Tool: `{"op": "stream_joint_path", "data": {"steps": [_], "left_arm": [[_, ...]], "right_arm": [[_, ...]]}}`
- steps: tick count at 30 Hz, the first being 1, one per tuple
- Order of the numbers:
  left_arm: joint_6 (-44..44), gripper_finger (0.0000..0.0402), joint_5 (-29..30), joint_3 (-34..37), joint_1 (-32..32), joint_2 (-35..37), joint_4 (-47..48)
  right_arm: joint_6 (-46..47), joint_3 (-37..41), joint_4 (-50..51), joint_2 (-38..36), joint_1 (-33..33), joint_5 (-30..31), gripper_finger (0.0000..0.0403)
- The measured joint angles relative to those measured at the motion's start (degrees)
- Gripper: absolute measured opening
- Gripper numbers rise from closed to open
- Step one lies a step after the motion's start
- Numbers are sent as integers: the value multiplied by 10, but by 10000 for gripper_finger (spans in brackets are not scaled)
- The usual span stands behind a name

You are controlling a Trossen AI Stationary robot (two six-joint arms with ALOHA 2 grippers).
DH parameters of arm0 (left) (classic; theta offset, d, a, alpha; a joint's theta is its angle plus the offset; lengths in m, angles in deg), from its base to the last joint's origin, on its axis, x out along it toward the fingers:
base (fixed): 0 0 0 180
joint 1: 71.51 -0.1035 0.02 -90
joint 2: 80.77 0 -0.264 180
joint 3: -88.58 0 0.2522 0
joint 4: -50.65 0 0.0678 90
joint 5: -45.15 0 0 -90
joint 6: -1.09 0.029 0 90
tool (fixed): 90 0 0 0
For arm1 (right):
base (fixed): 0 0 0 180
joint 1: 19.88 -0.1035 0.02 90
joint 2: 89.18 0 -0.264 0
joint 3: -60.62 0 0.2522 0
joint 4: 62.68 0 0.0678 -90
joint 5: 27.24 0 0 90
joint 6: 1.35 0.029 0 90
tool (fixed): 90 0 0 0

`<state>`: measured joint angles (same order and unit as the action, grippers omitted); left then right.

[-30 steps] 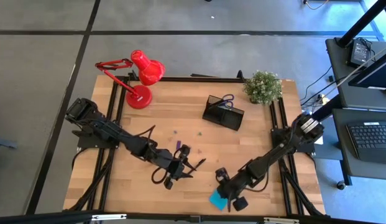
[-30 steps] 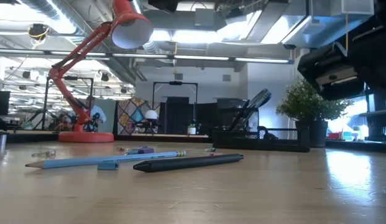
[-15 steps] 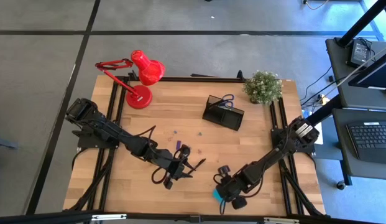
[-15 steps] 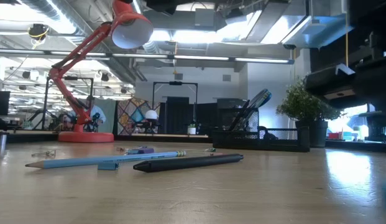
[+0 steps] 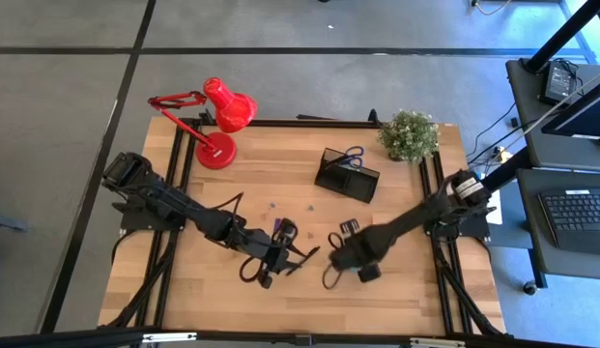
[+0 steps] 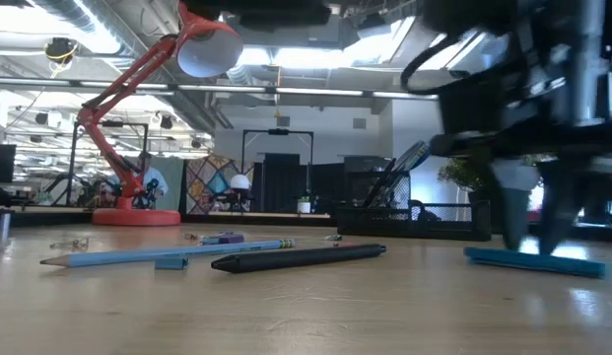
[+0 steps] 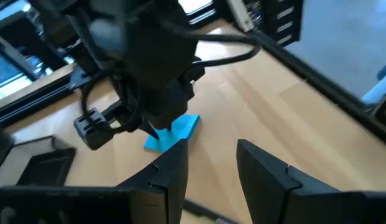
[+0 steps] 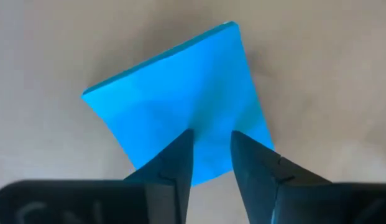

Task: Pick and place office supplies into organizer
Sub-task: Put the blue sticky note into the black desk organizer

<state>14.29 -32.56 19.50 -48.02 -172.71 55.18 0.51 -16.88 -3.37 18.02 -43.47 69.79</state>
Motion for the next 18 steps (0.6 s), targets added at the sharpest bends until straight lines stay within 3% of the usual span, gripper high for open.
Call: {"op": "stream_joint_path", "data": {"steps": [10, 18], "left_arm": [[-5, 129, 66, 0, -26, 0, 97], [-4, 129, 73, 0, -56, 0, 122]], "right_arm": [[-149, 3, -5, -1, 116, -1, 113], [-229, 4, -34, -2, 195, -25, 113]]}}
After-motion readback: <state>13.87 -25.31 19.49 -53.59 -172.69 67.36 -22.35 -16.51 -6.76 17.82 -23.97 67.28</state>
